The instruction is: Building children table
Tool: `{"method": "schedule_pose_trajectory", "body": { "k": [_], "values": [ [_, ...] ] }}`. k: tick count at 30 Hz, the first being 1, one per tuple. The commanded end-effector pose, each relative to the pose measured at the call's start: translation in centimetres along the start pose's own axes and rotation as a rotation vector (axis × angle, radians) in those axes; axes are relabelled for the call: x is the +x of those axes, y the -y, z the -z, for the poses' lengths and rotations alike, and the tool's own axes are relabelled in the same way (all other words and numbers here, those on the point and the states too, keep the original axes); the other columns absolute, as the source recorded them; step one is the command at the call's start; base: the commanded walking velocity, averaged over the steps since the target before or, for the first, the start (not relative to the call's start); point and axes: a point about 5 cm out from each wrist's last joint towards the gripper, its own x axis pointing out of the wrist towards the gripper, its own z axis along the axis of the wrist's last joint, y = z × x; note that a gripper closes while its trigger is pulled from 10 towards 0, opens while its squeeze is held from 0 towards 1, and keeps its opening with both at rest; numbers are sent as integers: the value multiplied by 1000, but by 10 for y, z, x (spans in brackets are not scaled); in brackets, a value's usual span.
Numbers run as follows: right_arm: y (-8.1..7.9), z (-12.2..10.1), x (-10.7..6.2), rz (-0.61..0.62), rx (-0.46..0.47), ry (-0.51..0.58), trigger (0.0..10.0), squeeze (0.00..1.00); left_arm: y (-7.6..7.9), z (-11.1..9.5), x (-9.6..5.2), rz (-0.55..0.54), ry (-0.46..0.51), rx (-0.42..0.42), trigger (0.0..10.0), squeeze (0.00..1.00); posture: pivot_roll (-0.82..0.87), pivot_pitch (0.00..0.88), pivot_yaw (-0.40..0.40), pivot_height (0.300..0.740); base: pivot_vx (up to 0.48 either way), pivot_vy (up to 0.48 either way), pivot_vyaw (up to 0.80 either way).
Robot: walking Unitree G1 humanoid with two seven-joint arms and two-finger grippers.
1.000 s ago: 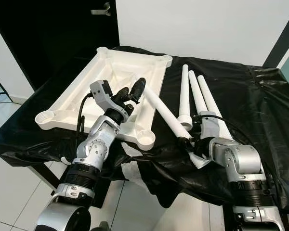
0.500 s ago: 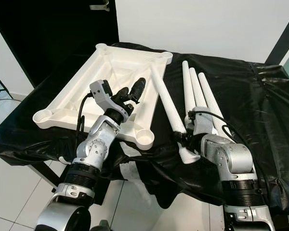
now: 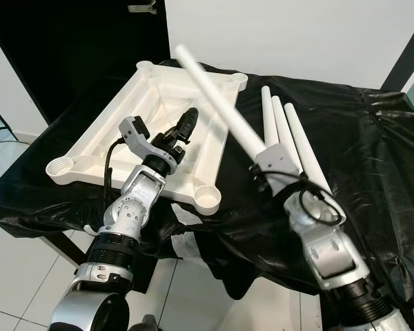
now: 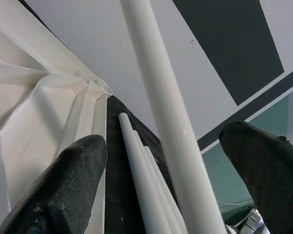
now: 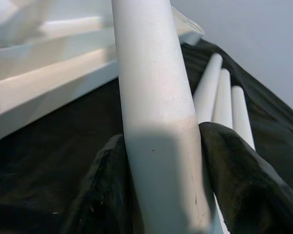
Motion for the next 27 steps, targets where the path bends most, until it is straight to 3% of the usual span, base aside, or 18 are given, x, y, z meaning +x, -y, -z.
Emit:
{"method": "schedule_pose_trajectory", "body": {
  "k": [1,5,8,17,20,25,26,27],
  "values": [
    [-2,-4,-3,-7,-28,41,10000,0,20,8,5,163,2,-52,10000,0,138,0,0,740,0,0,0],
    [-5,-6,-4,-26,-64,74,10000,0,21,8,6,176,-5,-29,10000,0,139,0,5,740,0,0,0],
    [-8,-12,-6,-63,-143,166,10000,0,22,14,6,178,-42,22,10000,0,140,0,9,740,0,0,0],
    [-11,-14,-10,-132,-190,217,10000,0,23,16,6,183,-56,24,10000,0,144,0,12,740,0,0,0],
    [-20,-13,-17,-223,-219,252,10000,0,22,13,7,177,-47,22,10000,0,146,0,11,740,0,0,0],
    [-24,-11,-19,-244,-226,268,10000,0,22,11,8,174,-39,22,10000,0,147,0,12,740,0,0,0],
    [-25,-11,-21,-246,-218,282,10000,0,23,10,8,178,-24,15,4118,0,146,0,14,740,0,0,0],
    [-25,-11,-21,-246,-218,282,10000,0,23,10,8,178,-24,15,4118,0,146,0,14,740,0,0,0]
  ]
}}
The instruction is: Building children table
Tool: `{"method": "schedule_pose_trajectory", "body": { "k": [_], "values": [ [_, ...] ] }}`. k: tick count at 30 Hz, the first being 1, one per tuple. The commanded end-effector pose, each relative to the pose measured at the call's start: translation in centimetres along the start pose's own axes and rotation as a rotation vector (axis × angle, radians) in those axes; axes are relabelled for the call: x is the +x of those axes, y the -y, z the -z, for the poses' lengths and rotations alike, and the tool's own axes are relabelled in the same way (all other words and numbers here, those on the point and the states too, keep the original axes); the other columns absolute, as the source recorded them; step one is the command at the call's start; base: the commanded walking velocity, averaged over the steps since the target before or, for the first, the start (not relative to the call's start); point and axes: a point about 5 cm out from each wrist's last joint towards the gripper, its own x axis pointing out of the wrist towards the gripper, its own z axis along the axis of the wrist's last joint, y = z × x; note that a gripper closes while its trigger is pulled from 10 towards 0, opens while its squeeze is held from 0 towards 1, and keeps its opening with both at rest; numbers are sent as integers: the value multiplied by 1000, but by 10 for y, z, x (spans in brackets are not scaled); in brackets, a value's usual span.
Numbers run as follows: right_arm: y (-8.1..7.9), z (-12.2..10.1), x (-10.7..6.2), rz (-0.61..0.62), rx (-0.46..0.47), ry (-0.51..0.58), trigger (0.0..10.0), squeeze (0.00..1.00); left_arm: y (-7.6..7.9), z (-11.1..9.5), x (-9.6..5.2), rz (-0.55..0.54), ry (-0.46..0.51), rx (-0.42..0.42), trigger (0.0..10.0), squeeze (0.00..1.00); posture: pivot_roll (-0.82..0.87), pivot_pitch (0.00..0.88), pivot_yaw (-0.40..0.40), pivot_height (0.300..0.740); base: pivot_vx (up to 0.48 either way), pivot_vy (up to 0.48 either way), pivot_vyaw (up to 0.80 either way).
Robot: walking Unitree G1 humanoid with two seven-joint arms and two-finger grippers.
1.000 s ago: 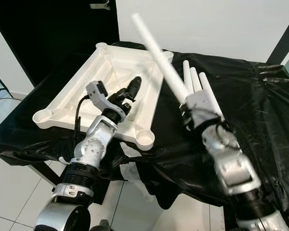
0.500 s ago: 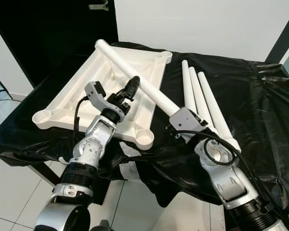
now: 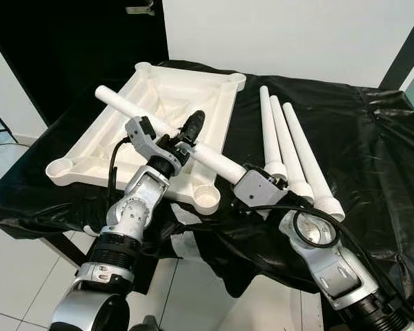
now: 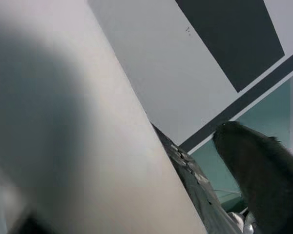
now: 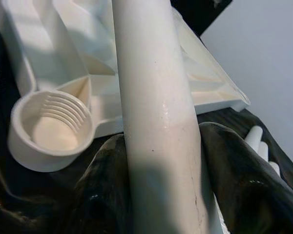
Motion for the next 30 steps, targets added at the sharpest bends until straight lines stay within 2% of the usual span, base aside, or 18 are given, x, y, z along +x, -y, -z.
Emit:
{"method": "schedule_pose_trajectory", "body": {
  "k": [1,3,4,11,12,14,15,18,19,20,22,24,25,30],
  "values": [
    [-3,-4,-1,-13,1,33,10000,0,19,1,6,170,28,-38,471,0,144,0,17,740,0,0,0],
    [-3,-4,-1,-13,1,33,10000,0,19,1,6,170,28,-38,471,0,144,0,17,740,0,0,0],
    [-2,-4,-1,-4,1,36,10000,0,21,-1,5,188,48,-67,0,0,143,0,18,740,0,0,0],
    [2,3,-1,68,49,-1,10000,0,28,-8,0,265,100,-77,0,0,144,0,20,740,0,0,0],
    [3,4,-1,68,93,-11,10000,506,29,-8,0,272,101,-74,0,0,146,0,20,740,0,0,0],
    [3,5,-1,67,124,-16,10000,506,30,-8,0,276,103,-73,0,0,146,0,20,740,0,0,0],
    [4,4,0,68,163,-11,10000,1000,31,-8,-1,283,102,-63,0,0,149,0,19,740,0,0,0],
    [6,1,1,74,197,-1,10000,1000,32,-8,-1,287,102,-57,0,0,150,0,17,740,0,0,0],
    [8,-3,3,70,239,15,10000,0,33,-7,-1,291,99,-47,0,0,150,0,17,740,0,0,0],
    [8,-3,3,70,239,15,10000,0,33,-7,-1,291,99,-47,0,0,150,0,17,740,0,0,0],
    [13,-8,6,66,309,29,10000,0,34,-5,-2,294,94,-37,0,0,150,0,13,740,0,0,0],
    [15,-8,7,63,337,25,10000,0,35,-5,-2,297,92,-31,0,0,150,0,10,740,0,0,0],
    [14,-6,9,40,384,10,10000,0,37,-5,-2,305,92,-30,0,0,149,0,8,740,0,0,0],
    [7,4,15,-56,472,-38,10000,0,44,-4,-2,344,87,-29,0,0,152,0,1,740,0,0,0]
  ]
}}
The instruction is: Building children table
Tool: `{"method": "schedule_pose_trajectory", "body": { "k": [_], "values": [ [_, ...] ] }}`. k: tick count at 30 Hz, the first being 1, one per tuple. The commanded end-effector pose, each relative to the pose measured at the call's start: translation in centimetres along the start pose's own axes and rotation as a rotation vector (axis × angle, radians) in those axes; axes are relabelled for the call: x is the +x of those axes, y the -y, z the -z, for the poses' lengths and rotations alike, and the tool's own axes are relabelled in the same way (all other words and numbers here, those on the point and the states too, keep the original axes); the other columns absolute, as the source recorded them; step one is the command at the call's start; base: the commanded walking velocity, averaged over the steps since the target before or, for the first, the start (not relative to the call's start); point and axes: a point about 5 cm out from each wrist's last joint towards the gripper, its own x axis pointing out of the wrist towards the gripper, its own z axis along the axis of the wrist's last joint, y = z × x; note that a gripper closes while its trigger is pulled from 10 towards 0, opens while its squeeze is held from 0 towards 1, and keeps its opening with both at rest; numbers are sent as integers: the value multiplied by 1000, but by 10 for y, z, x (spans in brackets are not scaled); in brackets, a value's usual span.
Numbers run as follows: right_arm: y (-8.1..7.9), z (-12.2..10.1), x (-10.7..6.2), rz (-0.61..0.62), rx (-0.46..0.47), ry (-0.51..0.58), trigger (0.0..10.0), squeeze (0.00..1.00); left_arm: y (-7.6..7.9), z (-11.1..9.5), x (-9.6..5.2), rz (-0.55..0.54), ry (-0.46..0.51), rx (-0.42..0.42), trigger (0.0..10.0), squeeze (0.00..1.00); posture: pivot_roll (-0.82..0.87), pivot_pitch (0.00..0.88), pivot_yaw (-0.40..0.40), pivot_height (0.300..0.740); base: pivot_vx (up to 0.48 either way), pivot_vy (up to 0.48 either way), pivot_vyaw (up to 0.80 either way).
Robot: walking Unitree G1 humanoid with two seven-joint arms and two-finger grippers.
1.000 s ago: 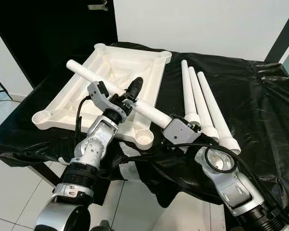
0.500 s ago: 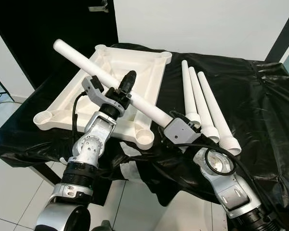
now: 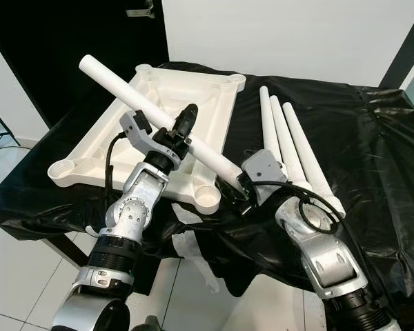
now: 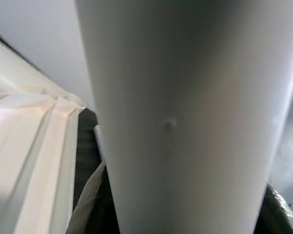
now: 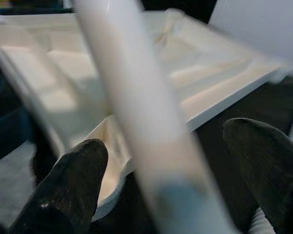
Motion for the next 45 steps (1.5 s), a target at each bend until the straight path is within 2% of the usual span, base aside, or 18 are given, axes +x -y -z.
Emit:
{"method": "schedule_pose_trajectory", "body": {
  "k": [1,8,9,10,15,16,21,22,23,25,26,32,38,39,40,43,44,45],
  "values": [
    [0,6,1,-22,35,-32,10000,0,22,6,0,245,17,-38,0,0,152,0,1,740,0,0,0],
    [-2,20,11,-89,93,-98,9843,0,34,3,0,294,20,-23,0,0,166,0,-10,740,0,0,0],
    [-3,21,13,-102,115,-106,1843,0,37,2,0,306,25,-22,0,0,171,0,-12,740,0,0,0],
    [-3,20,15,-113,129,-106,0,0,40,1,0,315,30,-21,0,0,179,0,-15,740,0,0,0],
    [-4,18,17,-122,157,-103,0,0,42,-2,0,317,35,-11,0,0,183,0,-16,740,0,0,0],
    [-3,18,17,-120,158,-106,0,0,41,-2,0,308,33,-6,10000,0,184,0,-15,740,0,0,0],
    [-1,18,16,-115,166,-108,0,0,40,-3,0,304,36,-6,10000,0,183,0,-14,740,0,0,0],
    [1,18,15,-105,179,-106,0,0,41,-4,0,312,39,-14,10000,506,175,0,-5,740,0,0,0],
    [4,18,14,-90,194,-104,0,0,43,-5,-1,331,42,-22,10000,863,173,0,-2,740,0,0,0],
    [6,18,14,-76,213,-104,0,0,46,-6,-1,355,44,-32,10000,835,171,0,-1,740,0,0,0],
    [8,20,13,-57,229,-108,0,0,52,-9,-2,398,52,-55,10000,0,169,0,1,740,0,0,0],
    [11,24,11,-18,259,-123,0,0,77,-20,-10,584,47,-100,10000,0,163,0,9,740,0,0,0],
    [14,25,10,-2,258,-127,0,0,82,-19,-18,675,-3,-119,10000,0,162,0,11,740,0,0,0],
    [20,24,9,23,245,-121,9176,0,77,-11,-29,743,-106,-84,10000,0,158,0,14,740,0,0,0],
    [28,21,8,47,242,-106,10000,0,67,0,-41,786,-231,-31,10000,0,156,0,16,740,0,0,0],
    [35,18,7,69,234,-91,10000,0,57,10,-52,812,-347,27,10000,0,156,0,16,740,0,0,0],
    [45,10,5,107,222,-57,10000,0,38,24,-71,829,-537,125,10000,0,158,0,15,740,0,0,0],
    [45,10,5,107,222,-57,10000,0,38,24,-71,829,-537,125,10000,0,158,0,15,740,0,0,0]
  ]
}}
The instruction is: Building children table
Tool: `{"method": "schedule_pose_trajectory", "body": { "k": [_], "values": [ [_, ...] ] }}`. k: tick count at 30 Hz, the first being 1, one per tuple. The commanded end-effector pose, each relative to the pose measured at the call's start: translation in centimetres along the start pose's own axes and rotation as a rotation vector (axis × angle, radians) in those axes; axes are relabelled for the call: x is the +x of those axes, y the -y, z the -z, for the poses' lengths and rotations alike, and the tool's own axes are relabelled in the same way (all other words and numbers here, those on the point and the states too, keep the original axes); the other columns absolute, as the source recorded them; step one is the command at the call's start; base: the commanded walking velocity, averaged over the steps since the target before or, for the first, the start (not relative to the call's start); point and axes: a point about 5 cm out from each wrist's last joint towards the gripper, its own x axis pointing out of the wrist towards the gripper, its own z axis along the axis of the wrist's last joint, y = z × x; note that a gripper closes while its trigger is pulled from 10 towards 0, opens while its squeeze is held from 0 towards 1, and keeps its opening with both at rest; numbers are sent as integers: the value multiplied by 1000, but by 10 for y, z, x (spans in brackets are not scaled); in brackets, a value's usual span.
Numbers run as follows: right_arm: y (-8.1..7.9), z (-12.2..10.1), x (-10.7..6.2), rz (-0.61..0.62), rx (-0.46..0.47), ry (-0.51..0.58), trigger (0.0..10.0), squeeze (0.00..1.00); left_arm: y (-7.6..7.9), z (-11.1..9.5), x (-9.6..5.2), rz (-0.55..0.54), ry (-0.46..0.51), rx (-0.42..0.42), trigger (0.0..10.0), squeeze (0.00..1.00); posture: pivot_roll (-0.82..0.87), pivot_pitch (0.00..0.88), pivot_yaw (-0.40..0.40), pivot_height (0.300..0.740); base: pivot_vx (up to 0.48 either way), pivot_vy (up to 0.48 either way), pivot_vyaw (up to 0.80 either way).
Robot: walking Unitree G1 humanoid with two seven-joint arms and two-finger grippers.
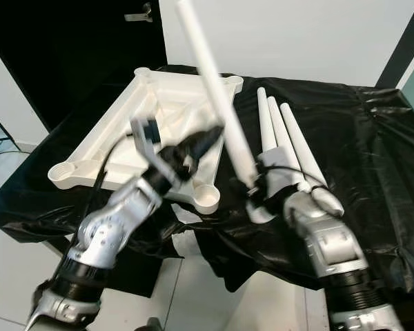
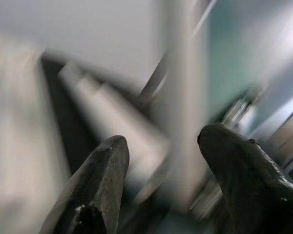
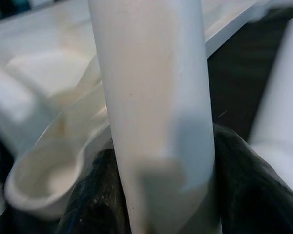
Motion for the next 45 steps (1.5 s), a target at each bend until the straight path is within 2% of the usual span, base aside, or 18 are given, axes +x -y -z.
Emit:
{"method": "schedule_pose_trajectory", "body": {
  "k": [1,4,12,14,16,20,22,28,32,37,40,45],
  "values": [
    [2,-7,0,8,-2,34,10000,0,35,3,-9,690,-35,38,10000,0,158,0,15,740,0,0,0],
    [4,-18,0,28,-9,77,10000,0,25,19,-21,684,-175,75,10000,0,158,0,13,740,0,0,0],
    [-2,-22,1,8,-10,96,10000,0,20,24,-23,648,-229,93,10000,0,158,0,10,740,0,0,0],
    [-2,-23,1,5,-7,98,10000,0,18,27,-25,650,-260,101,10000,0,157,0,10,740,0,0,0],
    [-3,-23,1,0,0,100,10000,0,12,32,-32,670,-337,111,10000,0,157,0,10,740,0,0,0],
    [-4,-22,0,-1,0,99,10000,0,10,33,-35,677,-353,111,10000,0,157,0,10,740,0,0,0],
    [-5,-22,0,-4,3,97,10000,0,4,33,-40,687,-402,130,10000,0,158,0,9,740,0,0,0],
    [-6,-22,0,-7,6,96,10000,0,-3,31,-43,694,-441,153,10000,0,158,0,9,740,0,0,0],
    [-8,-22,1,-13,6,98,10000,0,-8,34,-42,705,-480,196,10000,0,153,0,9,740,0,0,0],
    [-10,-23,2,-16,6,99,10000,0,-12,47,-43,712,-565,250,10000,0,146,0,9,740,0,0,0],
    [-11,-23,2,-18,7,101,10000,0,-13,57,-44,731,-636,284,10000,0,144,0,9,740,0,0,0],
    [-11,-24,2,-18,8,101,10000,0,-10,61,-48,812,-711,261,10000,0,143,0,6,740,0,0,0]
  ]
}}
